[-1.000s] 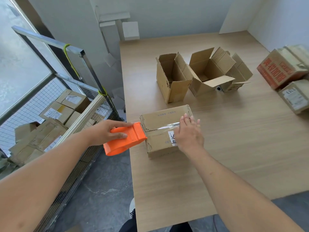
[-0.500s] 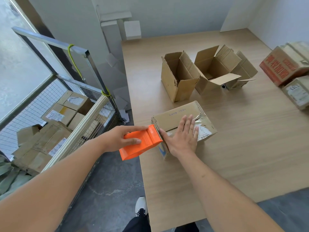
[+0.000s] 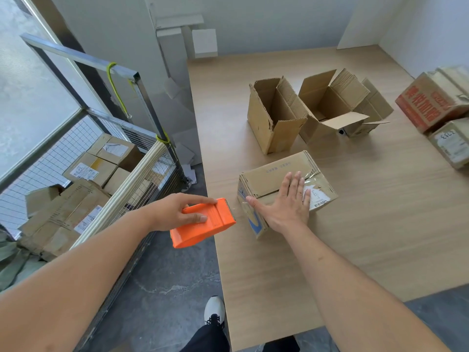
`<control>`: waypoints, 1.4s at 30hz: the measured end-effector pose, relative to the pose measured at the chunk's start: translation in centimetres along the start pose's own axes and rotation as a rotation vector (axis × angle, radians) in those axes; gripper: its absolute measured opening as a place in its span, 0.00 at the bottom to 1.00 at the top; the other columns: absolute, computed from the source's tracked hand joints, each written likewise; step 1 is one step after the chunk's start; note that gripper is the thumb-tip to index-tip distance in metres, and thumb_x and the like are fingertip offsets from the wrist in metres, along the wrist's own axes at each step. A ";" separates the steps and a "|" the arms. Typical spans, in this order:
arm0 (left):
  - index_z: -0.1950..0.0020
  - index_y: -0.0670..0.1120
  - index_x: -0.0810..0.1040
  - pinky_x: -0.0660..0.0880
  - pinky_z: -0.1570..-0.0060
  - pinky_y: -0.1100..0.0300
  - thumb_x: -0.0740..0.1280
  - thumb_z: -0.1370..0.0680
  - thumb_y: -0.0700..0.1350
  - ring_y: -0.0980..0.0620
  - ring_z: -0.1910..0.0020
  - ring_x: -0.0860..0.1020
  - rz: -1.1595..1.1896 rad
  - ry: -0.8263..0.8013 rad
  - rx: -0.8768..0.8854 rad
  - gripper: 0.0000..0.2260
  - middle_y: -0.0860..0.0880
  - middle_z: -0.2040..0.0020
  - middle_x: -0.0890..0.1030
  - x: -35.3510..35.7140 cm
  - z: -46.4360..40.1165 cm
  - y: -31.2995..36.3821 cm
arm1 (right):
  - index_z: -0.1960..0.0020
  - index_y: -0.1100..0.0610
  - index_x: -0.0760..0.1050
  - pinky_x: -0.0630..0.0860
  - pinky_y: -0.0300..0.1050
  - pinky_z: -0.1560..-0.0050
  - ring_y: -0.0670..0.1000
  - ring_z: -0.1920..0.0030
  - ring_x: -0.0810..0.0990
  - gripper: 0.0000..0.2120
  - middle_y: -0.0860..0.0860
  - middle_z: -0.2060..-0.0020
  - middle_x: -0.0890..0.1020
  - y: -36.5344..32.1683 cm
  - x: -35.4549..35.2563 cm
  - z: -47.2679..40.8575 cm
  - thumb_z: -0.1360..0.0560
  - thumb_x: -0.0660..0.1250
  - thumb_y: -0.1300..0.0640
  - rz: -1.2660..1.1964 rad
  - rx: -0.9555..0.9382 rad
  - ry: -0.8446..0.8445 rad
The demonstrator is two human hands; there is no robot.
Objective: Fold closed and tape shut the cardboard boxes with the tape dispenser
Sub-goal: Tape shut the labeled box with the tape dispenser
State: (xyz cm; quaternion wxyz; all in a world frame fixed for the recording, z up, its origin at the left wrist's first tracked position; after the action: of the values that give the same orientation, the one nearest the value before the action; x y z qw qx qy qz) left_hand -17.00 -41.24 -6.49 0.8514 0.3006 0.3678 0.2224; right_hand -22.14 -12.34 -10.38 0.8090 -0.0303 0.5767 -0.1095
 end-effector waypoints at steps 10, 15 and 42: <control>0.30 0.68 0.74 0.75 0.39 0.53 0.69 0.24 0.61 0.54 0.39 0.77 -0.277 0.211 0.002 0.22 0.57 0.35 0.80 1.0 -3.0 3.4 | 0.21 0.61 0.26 0.33 0.62 0.21 0.57 0.21 0.27 0.72 0.58 0.21 0.29 -0.6 -0.2 0.2 0.42 0.51 0.13 0.050 0.025 -0.027; 0.31 0.62 0.78 0.74 0.41 0.56 0.68 0.24 0.59 0.51 0.38 0.78 -0.432 0.260 0.015 0.21 0.56 0.36 0.81 2.6 -5.1 7.1 | 0.21 0.66 0.31 0.37 0.70 0.24 0.65 0.21 0.31 0.68 0.66 0.21 0.33 -2.8 0.4 0.1 0.34 0.62 0.21 0.051 0.078 -0.030; 0.20 0.53 0.58 0.78 0.51 0.49 0.59 0.17 0.61 0.42 0.50 0.81 -0.558 0.319 -0.159 0.27 0.43 0.44 0.81 1.9 -3.6 1.9 | 0.22 0.67 0.30 0.37 0.73 0.25 0.69 0.22 0.32 0.62 0.68 0.22 0.34 -1.6 1.5 -0.2 0.28 0.60 0.26 0.122 -0.142 0.037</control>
State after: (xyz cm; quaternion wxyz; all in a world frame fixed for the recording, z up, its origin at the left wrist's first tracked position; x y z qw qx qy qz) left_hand -18.82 -37.46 -8.18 0.8319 0.0825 0.5462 0.0529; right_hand -22.05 -14.23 -11.53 0.7992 -0.0505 0.5987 -0.0192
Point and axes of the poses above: each hand's wrist, its own z-axis away from the middle knuckle, its own x-axis out of the palm, y = z × x, the point moved 4 cm from there along -z, towards the middle knuckle
